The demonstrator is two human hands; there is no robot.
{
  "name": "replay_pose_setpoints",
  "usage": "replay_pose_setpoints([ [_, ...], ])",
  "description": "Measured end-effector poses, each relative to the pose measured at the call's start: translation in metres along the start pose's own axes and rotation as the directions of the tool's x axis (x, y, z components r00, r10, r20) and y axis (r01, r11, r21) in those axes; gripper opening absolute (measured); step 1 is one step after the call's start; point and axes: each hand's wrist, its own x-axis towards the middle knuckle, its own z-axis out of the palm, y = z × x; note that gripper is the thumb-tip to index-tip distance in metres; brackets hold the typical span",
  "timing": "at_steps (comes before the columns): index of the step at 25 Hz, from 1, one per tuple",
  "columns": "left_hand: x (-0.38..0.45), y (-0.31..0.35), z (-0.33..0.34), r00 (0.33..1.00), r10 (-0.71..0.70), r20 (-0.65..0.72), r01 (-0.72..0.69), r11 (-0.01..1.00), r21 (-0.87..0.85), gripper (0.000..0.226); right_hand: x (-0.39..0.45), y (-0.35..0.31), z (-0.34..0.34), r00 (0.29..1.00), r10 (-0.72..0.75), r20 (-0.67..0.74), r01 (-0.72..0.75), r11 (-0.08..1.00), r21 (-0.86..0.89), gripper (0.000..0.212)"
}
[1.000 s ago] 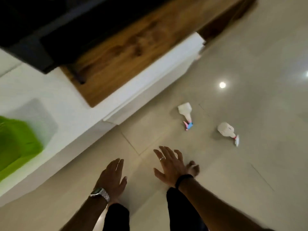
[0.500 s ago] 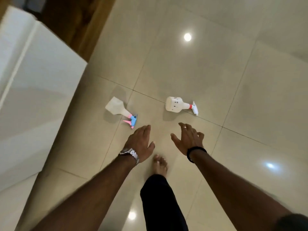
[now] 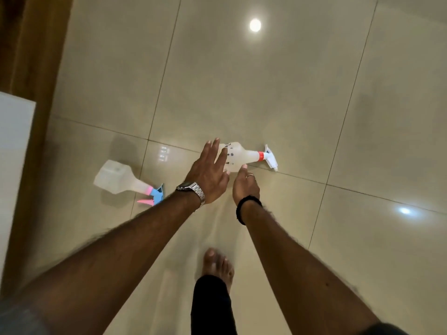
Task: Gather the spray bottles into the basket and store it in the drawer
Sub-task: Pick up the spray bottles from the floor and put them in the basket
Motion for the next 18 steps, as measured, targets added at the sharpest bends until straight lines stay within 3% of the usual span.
replay_pose_setpoints([
  [3,0.043,0.003,0.003,0.998,0.006,0.063,-0.005,1.0,-0.009,0.065,0.023,-0.011,0.012,0.99,0.097,0.101,-0.127,0.925,0.359,0.069],
  [5,0.049,0.004,0.008,0.992,-0.015,0.129,0.022,0.998,-0.051,0.063,0.03,-0.014,0.015,0.978,0.1,0.183,-0.18,0.849,0.496,0.066],
  [9,0.008,0.01,0.009,0.997,-0.052,0.052,0.06,0.984,-0.17,0.053,0.004,0.0,0.012,0.979,0.072,0.192,-0.152,0.884,0.442,0.062],
  [15,-0.104,0.026,-0.021,0.972,-0.231,0.032,0.222,0.87,-0.44,0.058,-0.101,0.02,-0.016,0.964,-0.13,0.231,0.026,0.914,0.406,0.033],
  [16,-0.125,0.027,-0.029,0.966,-0.259,0.027,0.239,0.843,-0.482,0.058,-0.12,0.019,-0.021,0.957,-0.167,0.236,0.076,0.933,0.353,0.036],
  [18,-0.162,0.026,-0.047,0.951,-0.309,0.004,0.261,0.797,-0.545,0.059,-0.152,0.014,-0.027,0.939,-0.229,0.256,0.178,0.962,0.209,0.062],
])
